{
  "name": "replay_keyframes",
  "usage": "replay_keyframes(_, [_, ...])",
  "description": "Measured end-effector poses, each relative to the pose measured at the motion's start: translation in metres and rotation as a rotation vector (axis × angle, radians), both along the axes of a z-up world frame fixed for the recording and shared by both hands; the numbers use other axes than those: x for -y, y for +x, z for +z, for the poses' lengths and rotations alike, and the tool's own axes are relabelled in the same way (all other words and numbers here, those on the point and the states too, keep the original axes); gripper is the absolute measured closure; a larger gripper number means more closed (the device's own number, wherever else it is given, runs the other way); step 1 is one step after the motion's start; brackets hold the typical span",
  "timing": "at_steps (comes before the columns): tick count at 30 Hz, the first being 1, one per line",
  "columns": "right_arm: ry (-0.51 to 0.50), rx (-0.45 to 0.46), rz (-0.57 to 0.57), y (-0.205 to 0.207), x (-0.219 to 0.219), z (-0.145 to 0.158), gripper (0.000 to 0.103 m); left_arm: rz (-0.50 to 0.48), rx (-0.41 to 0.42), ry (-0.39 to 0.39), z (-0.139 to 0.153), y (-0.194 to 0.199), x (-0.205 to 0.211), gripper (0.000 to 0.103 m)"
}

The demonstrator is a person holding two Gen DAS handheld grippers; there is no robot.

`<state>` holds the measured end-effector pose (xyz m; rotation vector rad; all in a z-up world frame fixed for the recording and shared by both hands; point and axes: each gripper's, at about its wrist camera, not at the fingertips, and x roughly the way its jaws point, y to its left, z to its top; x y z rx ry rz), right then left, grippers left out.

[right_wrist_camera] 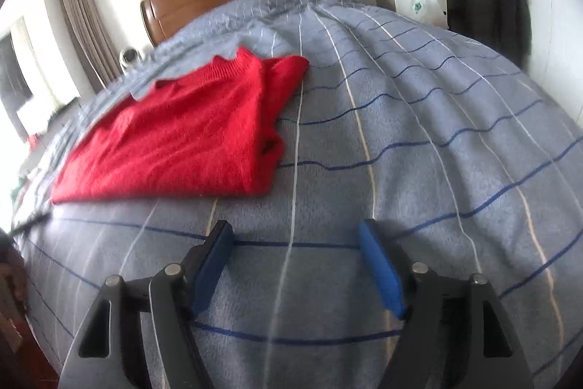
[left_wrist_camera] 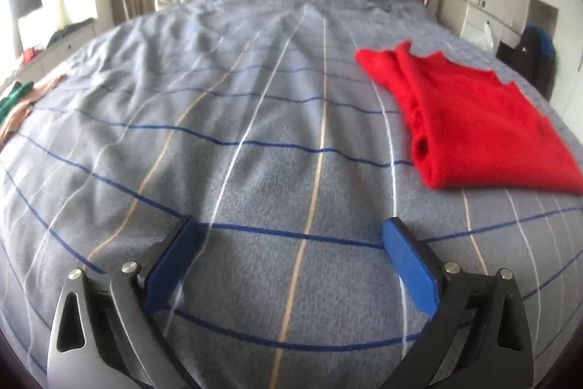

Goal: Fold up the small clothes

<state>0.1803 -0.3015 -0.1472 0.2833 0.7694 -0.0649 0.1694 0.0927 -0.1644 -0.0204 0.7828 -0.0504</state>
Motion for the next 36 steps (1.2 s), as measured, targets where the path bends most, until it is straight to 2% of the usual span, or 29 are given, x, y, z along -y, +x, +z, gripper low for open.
replay_keyframes(3, [-0.005, 0.021, 0.01, -0.0037, -0.0045, -0.0013, 0.025, 0.003, -0.003, 0.006, 0.0008, -0.0003, -0.0001, 0.001])
replay_keyframes(8, [-0.031, 0.025, 0.006, -0.0037, -0.009, -0.0026, 0.025, 0.004, -0.002, 0.011, 0.001, -0.0001, 0.0007, 0.001])
replay_keyframes(36, [-0.023, 0.03, 0.008, -0.0041, -0.0054, -0.002, 0.025, 0.008, 0.001, 0.023, -0.002, 0.0012, 0.0003, 0.001])
